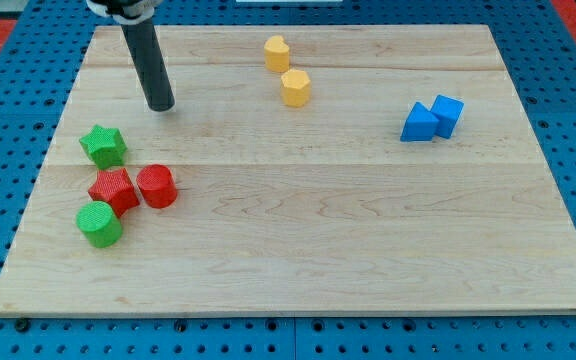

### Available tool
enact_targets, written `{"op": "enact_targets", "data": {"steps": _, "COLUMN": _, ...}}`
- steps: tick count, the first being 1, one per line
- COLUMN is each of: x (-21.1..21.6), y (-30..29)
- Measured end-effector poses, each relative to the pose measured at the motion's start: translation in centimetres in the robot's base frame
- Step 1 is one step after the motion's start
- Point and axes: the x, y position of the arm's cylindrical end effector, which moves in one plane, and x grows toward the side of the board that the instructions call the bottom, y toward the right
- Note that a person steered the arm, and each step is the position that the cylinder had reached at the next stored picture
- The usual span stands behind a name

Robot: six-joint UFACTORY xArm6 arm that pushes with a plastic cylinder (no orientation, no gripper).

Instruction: Point at the yellow hexagon

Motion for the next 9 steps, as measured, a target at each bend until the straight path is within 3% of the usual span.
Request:
{"op": "enact_targets", "data": {"steps": 1, "x": -1.1, "y": 0.4}}
{"op": "enact_targets", "data": {"steps": 3, "x": -0.8, "y": 8.3}}
{"op": "enact_targets", "data": {"steps": 5, "x": 2.9, "y": 8.7}}
{"op": "enact_targets", "data": {"steps": 9, "x": 2.0, "y": 10.5}}
